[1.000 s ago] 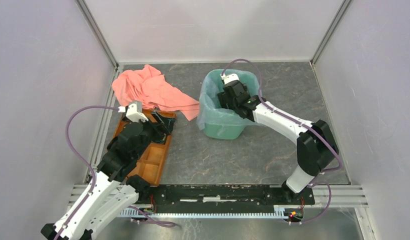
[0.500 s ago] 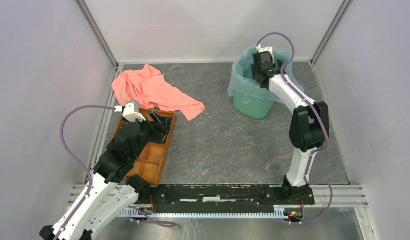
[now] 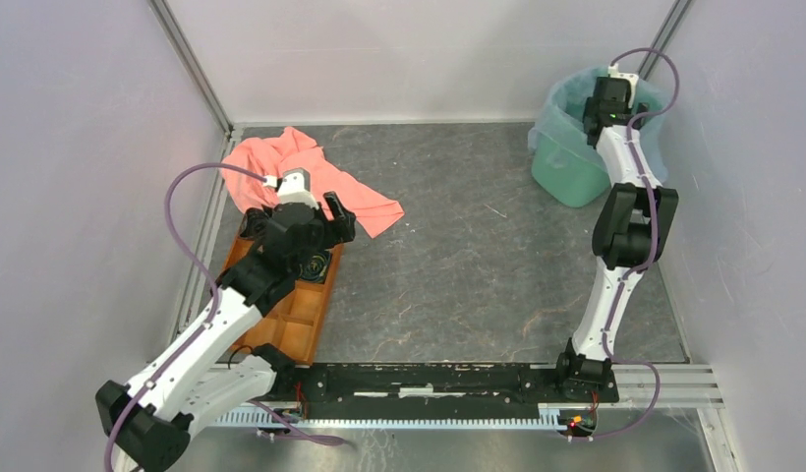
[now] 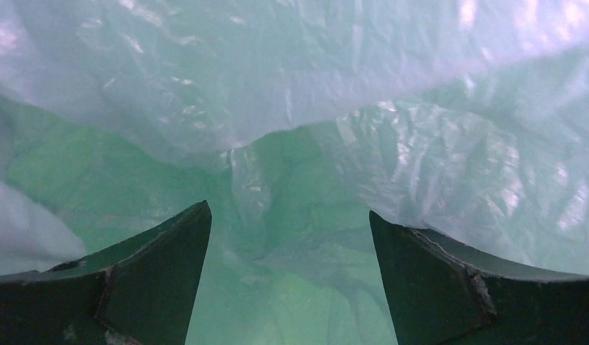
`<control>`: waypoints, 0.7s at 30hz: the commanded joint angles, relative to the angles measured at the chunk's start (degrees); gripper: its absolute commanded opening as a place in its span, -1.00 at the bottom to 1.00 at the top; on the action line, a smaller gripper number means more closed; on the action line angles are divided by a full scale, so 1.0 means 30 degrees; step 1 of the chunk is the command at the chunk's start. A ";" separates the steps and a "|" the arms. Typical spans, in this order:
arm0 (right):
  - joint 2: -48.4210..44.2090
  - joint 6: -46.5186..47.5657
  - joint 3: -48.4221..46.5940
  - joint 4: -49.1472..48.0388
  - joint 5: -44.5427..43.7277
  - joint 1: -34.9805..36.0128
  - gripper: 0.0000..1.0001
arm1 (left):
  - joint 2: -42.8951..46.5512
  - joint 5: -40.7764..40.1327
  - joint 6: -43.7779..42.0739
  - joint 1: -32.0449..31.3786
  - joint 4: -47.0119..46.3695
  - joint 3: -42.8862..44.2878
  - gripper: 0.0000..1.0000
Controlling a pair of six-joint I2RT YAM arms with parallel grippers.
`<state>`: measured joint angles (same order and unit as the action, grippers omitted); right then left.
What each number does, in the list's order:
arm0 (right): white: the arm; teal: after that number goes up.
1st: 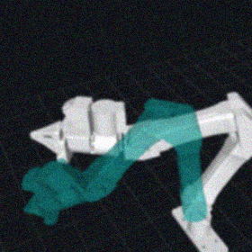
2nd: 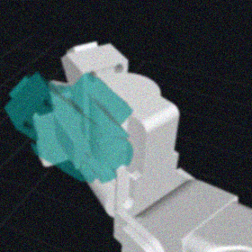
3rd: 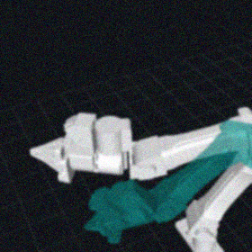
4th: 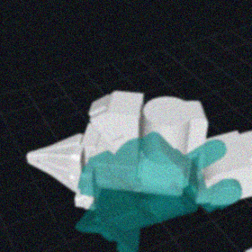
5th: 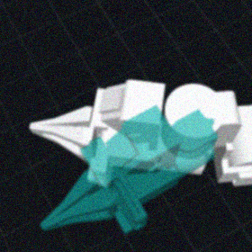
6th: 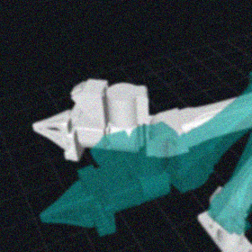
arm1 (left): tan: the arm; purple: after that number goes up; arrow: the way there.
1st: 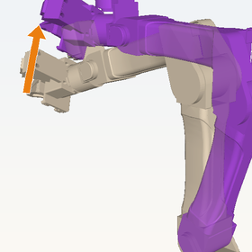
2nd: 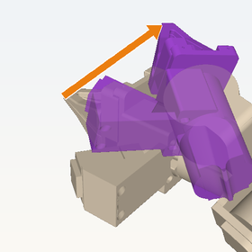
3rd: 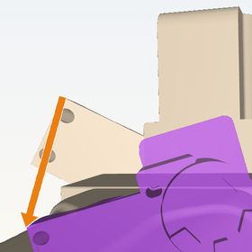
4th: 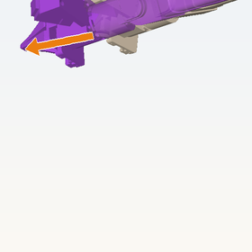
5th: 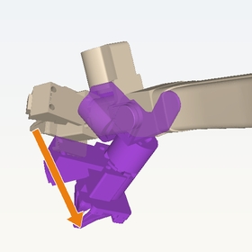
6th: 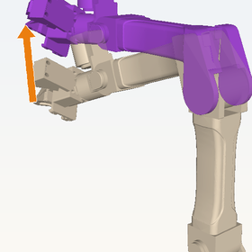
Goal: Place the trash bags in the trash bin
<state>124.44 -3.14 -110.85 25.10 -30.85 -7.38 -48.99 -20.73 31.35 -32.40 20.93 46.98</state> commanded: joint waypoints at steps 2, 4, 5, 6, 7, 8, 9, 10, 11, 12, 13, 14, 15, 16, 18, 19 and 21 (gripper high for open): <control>0.0554 0.1772 -0.0664 -0.1652 0.1903 -0.0358 0.77 | -0.1712 0.0166 -0.0903 -0.0077 -0.1741 0.1063 0.66; 0.0317 0.1954 -0.0884 -0.2032 0.3384 -0.0263 0.83 | -0.2196 0.0625 -0.0548 -0.0070 -0.2002 0.1166 0.65; 0.0229 0.1900 -0.1117 -0.2003 0.3673 -0.0266 0.85 | -0.2305 0.0732 -0.0410 -0.0076 -0.2004 0.1217 0.65; 0.0080 0.1881 -0.1517 -0.1834 0.3788 -0.0238 0.86 | -0.2421 0.0941 -0.0190 -0.0069 -0.1938 0.1290 0.65; -0.0105 0.1962 -0.1905 -0.1486 0.3648 -0.0225 0.87 | -0.2405 0.1041 -0.0057 -0.0068 -0.1834 0.1367 0.64; -0.0246 0.2075 -0.2488 -0.1043 0.3308 -0.0179 0.89 | -0.2315 0.1116 -0.0004 -0.0076 -0.1697 0.1409 0.64; -0.0545 0.2169 -0.2954 -0.0289 0.3180 -0.0174 0.91 | -0.2179 0.1096 -0.0016 -0.0069 -0.1482 0.1473 0.64; -0.0952 0.2202 -0.3296 0.0225 0.3058 -0.0178 0.93 | -0.2012 0.1031 -0.0083 -0.0068 -0.1232 0.1580 0.64; -0.1704 0.2161 -0.3152 0.0477 0.3268 -0.0178 0.94 | -0.1819 0.0880 -0.0168 -0.0068 -0.0922 0.1703 0.64; -0.2514 0.2130 -0.2423 0.0262 0.3697 -0.0178 0.96 | -0.1582 0.0718 -0.0256 -0.0068 -0.0646 0.1799 0.64; -0.3560 0.2158 -0.1340 -0.0327 0.4274 -0.0163 0.96 | -0.1366 0.0588 -0.0304 -0.0068 -0.0395 0.1914 0.65; -0.4546 0.2159 -0.0351 -0.1006 0.4512 -0.0178 0.96 | -0.1163 0.0532 -0.0361 -0.0068 -0.0180 0.2060 0.65; -0.5319 0.2181 0.0545 -0.1516 0.4421 -0.0178 0.96 | -0.1002 0.0580 -0.0412 -0.0068 0.0026 0.2254 0.65; -0.5860 0.2237 0.0989 -0.1964 0.4305 -0.0167 0.96 | -0.0862 0.0670 -0.0451 -0.0068 0.0286 0.2480 0.65; -0.5946 0.2532 0.0341 -0.1372 0.4015 -0.0174 0.96 | -0.0533 0.0880 -0.0439 -0.0068 0.0868 0.2934 0.65; -0.5783 0.2617 -0.0460 -0.0657 0.3880 -0.0163 0.96 | -0.0319 0.0986 -0.0411 -0.0068 0.1105 0.3110 0.65; -0.5658 0.2569 -0.1928 0.0769 0.3734 -0.0156 0.96 | 0.0190 0.1128 -0.0281 -0.0068 0.1629 0.3232 0.64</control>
<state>108.81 3.40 -110.17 24.40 -19.35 -7.64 -51.33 -17.87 30.96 -32.40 23.00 53.54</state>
